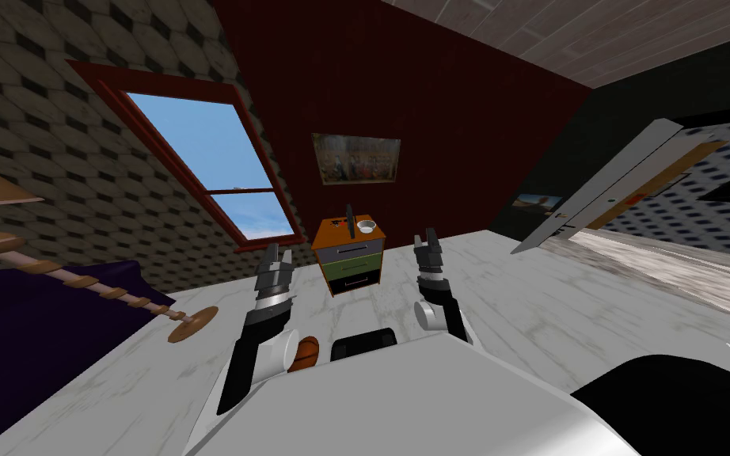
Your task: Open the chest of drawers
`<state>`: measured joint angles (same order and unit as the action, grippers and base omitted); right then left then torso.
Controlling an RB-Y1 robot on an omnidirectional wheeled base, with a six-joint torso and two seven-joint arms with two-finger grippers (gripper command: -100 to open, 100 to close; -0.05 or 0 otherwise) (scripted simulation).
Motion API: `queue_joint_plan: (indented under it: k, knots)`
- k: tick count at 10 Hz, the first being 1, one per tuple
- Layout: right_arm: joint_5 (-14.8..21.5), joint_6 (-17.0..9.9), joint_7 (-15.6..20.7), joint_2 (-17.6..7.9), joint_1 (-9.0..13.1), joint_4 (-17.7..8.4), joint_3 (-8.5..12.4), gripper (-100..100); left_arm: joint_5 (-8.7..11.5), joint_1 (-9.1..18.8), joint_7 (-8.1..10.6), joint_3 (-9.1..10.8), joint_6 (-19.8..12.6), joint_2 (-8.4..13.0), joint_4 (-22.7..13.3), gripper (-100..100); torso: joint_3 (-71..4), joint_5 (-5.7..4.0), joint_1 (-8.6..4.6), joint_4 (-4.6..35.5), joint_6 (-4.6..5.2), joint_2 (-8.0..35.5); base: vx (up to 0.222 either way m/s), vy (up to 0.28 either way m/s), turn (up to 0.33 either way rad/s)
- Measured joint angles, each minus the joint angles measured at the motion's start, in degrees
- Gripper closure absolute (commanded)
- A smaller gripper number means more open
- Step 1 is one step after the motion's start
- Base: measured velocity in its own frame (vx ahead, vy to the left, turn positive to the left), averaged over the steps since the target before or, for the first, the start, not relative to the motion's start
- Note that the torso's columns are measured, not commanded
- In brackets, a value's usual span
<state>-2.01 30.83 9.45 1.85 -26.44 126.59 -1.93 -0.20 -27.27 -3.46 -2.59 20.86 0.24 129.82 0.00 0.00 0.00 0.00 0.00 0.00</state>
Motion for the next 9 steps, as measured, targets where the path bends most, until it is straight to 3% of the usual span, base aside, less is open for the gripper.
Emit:
queue_joint_plan:
  k: [2, 9]
  knots:
    - [0.0, 0.0, 0.0, 0.0, 0.0, 0.0, 0.0, 0, 0.0, 0.0, 0.0, 0.0, 0.0, 0.0, 0.0, 0, -12.0, 0.0, 0.0, 6.0, 0.0, 5.97, 0.0, 0.0, 0.0]
    - [0.0, 0.01, 0.0, 0.0, 0.0, 0.02, 0.0, 0, 0.0, 0.0, 0.0, 0.0, 0.01, 0.0, 0.02, 0, -70.73, 0.0, 0.0, 35.37, 0.0, 35.39, 0.0, 0.0, 0.0]
